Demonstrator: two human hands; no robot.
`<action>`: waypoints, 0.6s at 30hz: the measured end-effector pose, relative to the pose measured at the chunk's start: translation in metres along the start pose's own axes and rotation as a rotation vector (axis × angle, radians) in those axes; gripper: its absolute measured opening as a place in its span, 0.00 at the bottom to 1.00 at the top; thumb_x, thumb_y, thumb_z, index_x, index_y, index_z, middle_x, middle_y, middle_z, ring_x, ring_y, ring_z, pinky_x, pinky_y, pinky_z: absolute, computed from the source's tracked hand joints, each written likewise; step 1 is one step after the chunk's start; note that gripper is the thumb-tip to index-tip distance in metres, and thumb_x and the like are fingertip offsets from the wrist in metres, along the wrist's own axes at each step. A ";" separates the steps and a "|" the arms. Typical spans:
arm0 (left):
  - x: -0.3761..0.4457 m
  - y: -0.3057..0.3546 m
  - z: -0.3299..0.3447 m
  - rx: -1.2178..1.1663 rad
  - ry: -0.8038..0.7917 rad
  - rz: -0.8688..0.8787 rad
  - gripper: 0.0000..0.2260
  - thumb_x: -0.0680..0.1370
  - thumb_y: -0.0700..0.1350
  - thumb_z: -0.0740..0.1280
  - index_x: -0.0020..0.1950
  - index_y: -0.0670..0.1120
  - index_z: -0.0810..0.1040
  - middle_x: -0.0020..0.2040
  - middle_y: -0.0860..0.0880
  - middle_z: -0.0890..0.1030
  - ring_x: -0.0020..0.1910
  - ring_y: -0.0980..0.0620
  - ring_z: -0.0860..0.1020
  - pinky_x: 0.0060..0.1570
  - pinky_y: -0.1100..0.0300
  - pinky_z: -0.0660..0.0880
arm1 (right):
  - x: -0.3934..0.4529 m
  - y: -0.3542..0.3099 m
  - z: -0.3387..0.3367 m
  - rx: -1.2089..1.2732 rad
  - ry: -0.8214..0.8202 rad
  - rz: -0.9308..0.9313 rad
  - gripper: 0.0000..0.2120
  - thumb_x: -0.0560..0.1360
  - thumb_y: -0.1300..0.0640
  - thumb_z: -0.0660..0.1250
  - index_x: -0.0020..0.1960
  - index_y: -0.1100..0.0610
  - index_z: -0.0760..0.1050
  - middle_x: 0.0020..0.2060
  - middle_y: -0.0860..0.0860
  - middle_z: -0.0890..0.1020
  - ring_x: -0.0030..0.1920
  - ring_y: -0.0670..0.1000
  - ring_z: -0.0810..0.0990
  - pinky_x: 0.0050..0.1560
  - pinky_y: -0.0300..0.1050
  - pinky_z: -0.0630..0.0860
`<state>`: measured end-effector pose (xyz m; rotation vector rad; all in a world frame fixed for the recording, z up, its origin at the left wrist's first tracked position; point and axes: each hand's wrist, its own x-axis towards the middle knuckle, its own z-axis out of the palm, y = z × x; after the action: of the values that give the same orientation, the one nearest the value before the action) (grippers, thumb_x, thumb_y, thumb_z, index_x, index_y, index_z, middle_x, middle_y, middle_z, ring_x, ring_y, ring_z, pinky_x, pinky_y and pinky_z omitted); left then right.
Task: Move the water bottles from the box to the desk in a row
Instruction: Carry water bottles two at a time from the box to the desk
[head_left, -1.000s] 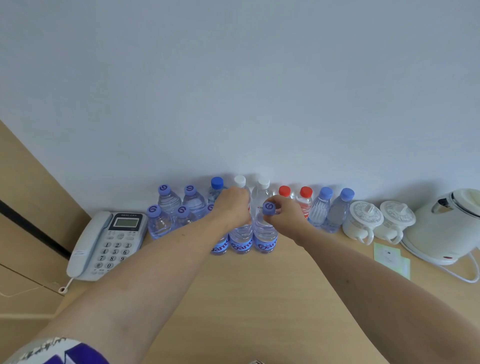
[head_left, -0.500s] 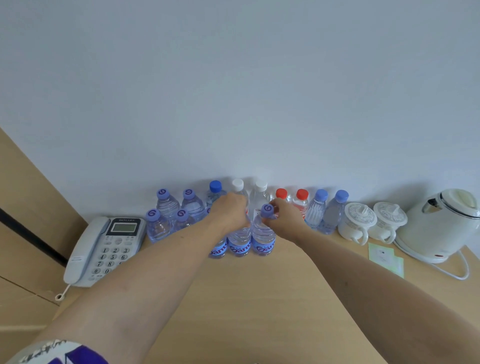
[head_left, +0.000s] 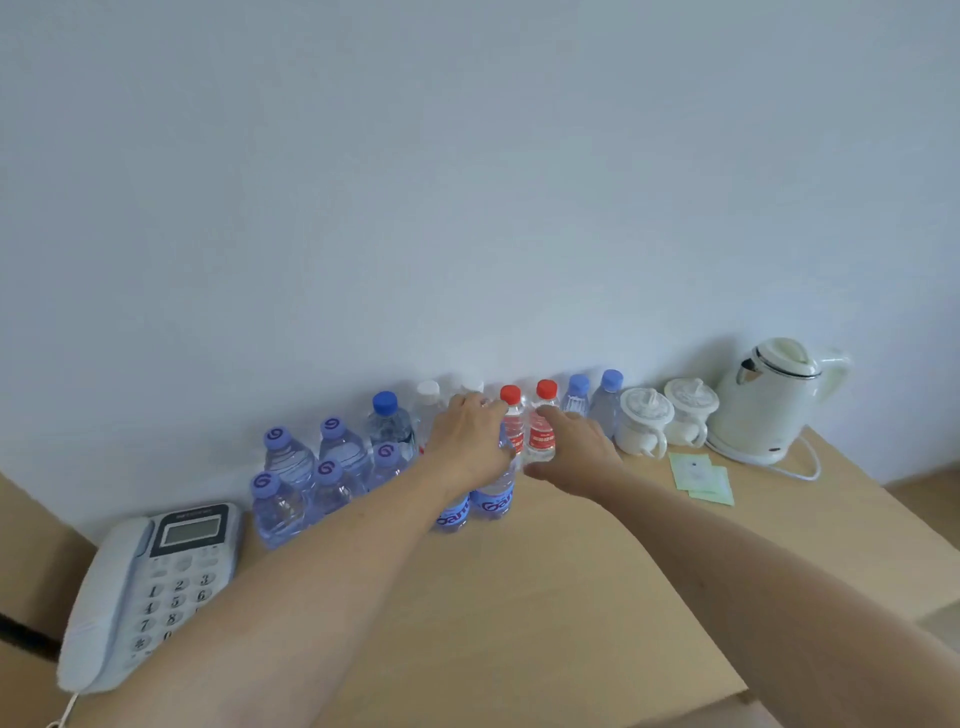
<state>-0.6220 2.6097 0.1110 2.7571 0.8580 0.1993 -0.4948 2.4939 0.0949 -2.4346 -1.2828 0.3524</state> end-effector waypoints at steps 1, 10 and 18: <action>0.002 0.007 0.003 0.013 -0.001 0.033 0.24 0.77 0.51 0.69 0.71 0.47 0.72 0.65 0.43 0.74 0.68 0.40 0.68 0.63 0.47 0.72 | -0.008 0.008 -0.004 -0.019 0.014 0.030 0.37 0.70 0.45 0.76 0.75 0.49 0.65 0.65 0.54 0.76 0.66 0.61 0.73 0.59 0.55 0.74; 0.007 0.118 0.025 0.030 -0.059 0.318 0.21 0.76 0.53 0.68 0.67 0.48 0.71 0.62 0.43 0.75 0.64 0.41 0.71 0.54 0.49 0.74 | -0.090 0.090 -0.044 -0.101 0.108 0.333 0.40 0.70 0.41 0.76 0.76 0.47 0.61 0.69 0.52 0.73 0.70 0.58 0.70 0.64 0.56 0.71; -0.001 0.262 0.047 0.137 -0.108 0.494 0.24 0.77 0.57 0.69 0.69 0.48 0.71 0.68 0.44 0.73 0.68 0.41 0.68 0.60 0.46 0.73 | -0.184 0.185 -0.098 -0.041 0.265 0.495 0.40 0.71 0.41 0.75 0.76 0.47 0.60 0.66 0.52 0.74 0.69 0.58 0.70 0.61 0.54 0.71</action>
<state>-0.4723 2.3911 0.1377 3.0282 0.1557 0.0778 -0.4232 2.2260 0.1129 -2.7024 -0.5769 0.1199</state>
